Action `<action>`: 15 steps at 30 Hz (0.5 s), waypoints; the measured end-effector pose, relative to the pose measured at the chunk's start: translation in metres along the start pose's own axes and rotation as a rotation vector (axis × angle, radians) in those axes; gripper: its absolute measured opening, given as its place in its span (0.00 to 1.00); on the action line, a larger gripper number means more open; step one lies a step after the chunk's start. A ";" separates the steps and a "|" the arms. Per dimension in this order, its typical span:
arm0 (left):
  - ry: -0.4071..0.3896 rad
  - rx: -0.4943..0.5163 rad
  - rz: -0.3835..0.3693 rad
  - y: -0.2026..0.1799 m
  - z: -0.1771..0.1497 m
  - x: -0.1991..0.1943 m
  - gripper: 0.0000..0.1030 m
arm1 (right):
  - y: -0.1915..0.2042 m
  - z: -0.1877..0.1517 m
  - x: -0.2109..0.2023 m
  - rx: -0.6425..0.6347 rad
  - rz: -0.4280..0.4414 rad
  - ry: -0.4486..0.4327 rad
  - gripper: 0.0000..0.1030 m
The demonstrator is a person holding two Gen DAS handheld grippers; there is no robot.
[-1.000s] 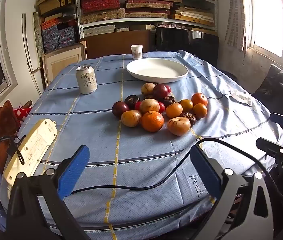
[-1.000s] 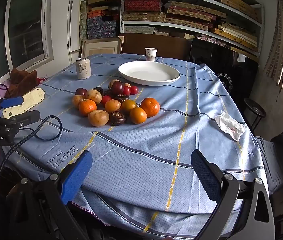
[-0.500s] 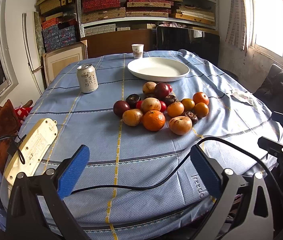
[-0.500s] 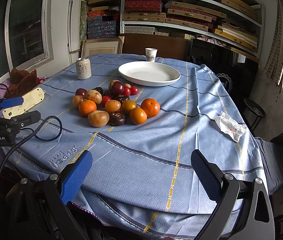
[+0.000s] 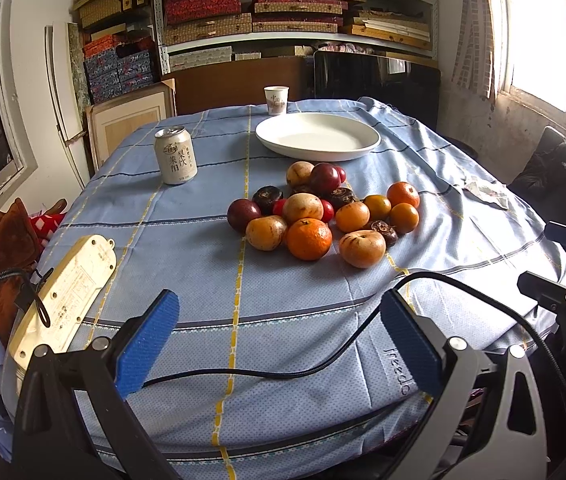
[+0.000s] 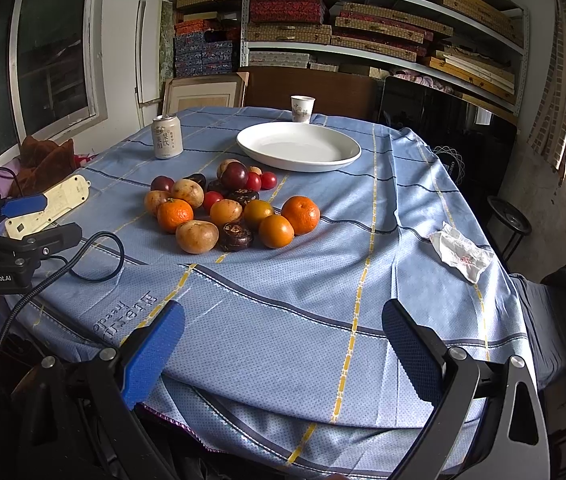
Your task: Organize fruits
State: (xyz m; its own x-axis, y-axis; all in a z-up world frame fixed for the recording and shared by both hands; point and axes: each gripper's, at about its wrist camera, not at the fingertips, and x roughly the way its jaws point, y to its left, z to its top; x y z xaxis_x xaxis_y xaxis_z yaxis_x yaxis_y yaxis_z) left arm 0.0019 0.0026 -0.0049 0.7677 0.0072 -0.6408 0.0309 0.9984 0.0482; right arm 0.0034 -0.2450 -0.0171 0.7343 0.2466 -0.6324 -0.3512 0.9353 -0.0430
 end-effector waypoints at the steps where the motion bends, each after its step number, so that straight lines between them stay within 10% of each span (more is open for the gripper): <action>1: 0.000 0.000 0.001 0.000 0.000 0.000 0.96 | 0.000 0.000 0.000 0.000 0.000 0.000 0.97; 15: 0.003 0.001 0.001 0.001 -0.001 0.002 0.96 | 0.000 0.000 0.000 0.000 -0.002 0.001 0.97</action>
State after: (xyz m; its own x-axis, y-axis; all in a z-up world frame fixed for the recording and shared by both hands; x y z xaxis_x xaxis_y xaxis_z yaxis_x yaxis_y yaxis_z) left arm 0.0026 0.0042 -0.0065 0.7656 0.0079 -0.6432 0.0311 0.9983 0.0492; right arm 0.0033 -0.2449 -0.0170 0.7345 0.2448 -0.6329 -0.3500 0.9357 -0.0443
